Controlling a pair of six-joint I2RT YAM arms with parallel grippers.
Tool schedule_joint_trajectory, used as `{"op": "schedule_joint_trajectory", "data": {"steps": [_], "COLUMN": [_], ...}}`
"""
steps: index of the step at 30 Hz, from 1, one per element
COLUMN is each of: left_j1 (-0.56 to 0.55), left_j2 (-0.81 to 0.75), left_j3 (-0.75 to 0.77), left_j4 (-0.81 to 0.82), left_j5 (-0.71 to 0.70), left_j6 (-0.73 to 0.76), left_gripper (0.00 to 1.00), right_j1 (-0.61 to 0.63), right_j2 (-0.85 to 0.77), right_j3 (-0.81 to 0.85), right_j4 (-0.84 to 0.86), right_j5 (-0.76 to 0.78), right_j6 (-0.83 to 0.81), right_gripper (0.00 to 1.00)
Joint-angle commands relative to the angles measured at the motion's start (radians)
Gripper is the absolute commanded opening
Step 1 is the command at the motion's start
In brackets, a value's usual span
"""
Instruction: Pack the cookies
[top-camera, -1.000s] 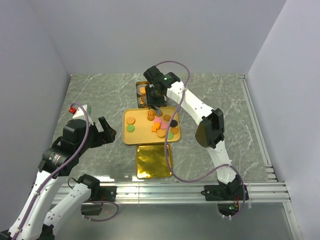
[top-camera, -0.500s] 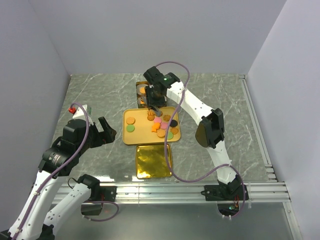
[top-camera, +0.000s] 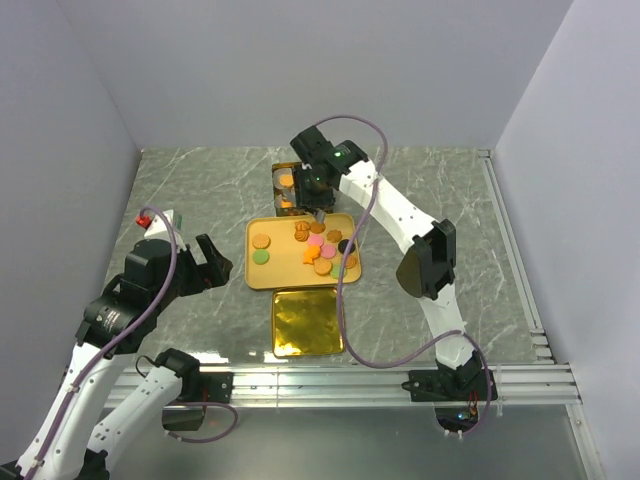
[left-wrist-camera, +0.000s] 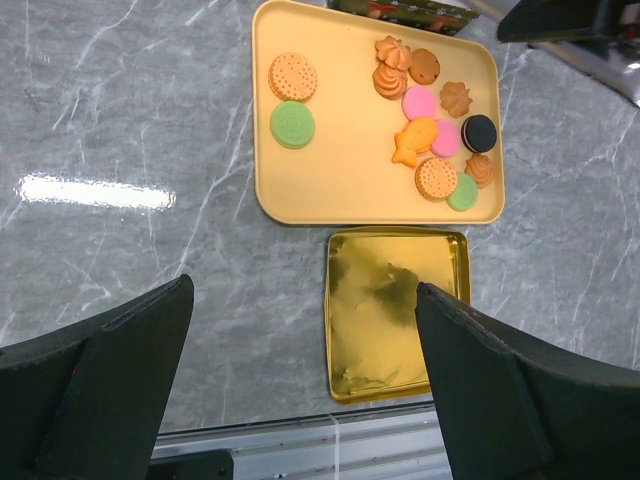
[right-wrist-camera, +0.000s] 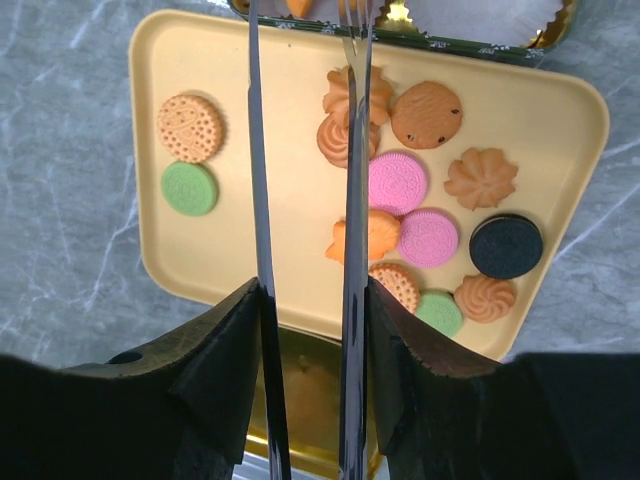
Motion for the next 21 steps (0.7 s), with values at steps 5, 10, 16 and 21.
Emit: {"op": "schedule_joint_trajectory", "data": {"steps": [5, 10, 16, 21], "left_j1": [0.004, 0.004, 0.004, 0.004], "left_j2": [-0.015, -0.021, -0.034, -0.042], "left_j3": [0.006, 0.006, 0.004, 0.001], "left_j4": [0.013, 0.016, 0.019, 0.021], "left_j5": [0.008, 0.013, 0.019, 0.026], "left_j6": [0.005, 0.008, 0.011, 0.015], "left_gripper": [0.99, 0.99, 1.0, 0.99], "right_j1": [0.008, 0.037, 0.084, 0.13], "right_j2": [-0.171, -0.278, -0.43, -0.534], "right_j3": [-0.036, -0.16, -0.392, -0.556], "right_j4": [-0.025, -0.028, -0.018, 0.002], "right_j5": [0.054, 0.09, 0.13, 0.131], "right_j6": [0.011, 0.02, 0.054, 0.103], "right_gripper": [0.5, 0.5, 0.5, 0.5]}}
